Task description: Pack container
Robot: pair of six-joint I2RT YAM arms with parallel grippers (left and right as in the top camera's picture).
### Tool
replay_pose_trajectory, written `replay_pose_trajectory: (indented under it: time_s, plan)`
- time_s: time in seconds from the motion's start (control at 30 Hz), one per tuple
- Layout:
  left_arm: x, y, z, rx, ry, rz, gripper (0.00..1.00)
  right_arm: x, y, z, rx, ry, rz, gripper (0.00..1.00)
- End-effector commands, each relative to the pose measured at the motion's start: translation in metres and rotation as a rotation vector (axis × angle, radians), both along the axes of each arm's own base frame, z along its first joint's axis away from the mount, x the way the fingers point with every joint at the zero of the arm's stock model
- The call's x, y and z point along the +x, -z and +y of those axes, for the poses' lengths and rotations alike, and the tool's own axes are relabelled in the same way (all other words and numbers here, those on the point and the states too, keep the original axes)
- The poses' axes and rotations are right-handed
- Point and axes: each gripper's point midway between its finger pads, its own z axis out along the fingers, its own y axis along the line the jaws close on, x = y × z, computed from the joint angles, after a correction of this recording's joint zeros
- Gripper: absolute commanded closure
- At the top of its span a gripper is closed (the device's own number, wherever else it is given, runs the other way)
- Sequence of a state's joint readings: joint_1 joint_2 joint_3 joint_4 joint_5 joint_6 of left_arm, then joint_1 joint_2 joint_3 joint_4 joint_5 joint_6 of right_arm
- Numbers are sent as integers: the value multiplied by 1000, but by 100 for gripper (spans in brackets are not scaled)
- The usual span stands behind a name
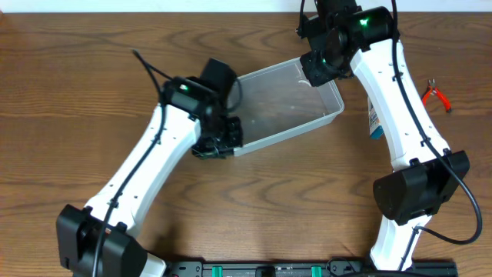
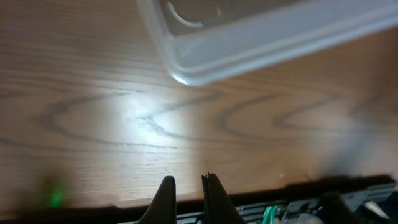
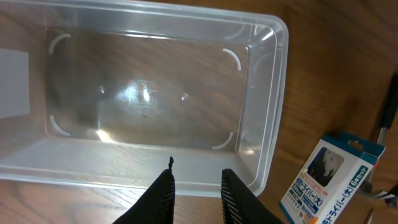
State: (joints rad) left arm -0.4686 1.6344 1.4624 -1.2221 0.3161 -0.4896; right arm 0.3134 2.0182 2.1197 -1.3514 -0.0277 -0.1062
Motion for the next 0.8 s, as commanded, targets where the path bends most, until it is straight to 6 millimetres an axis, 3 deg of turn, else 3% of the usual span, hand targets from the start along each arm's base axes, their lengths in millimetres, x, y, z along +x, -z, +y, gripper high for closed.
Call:
replay_pose_trajectory:
  time_s: [0.0, 0.2, 0.43, 0.6, 0.77]
  plan:
    - [-6, -1, -13, -8, 63, -7, 94, -4, -13, 2, 12, -9, -21, 75]
    - [-16, 15, -23, -1, 99, 4, 94, -8, -12, 0, 3, -8, -5, 73]
    - [-13, 46, -17, 38, 78, -13, 94, -11, -11, -1, -1, -8, 9, 73]
    - [0, 52, -23, 15, 146, -91, 94, -15, -9, -3, -8, -8, 29, 72]
    - [4, 55, -14, 69, 148, -114, 94, -22, -7, -5, -15, -1, 59, 72]
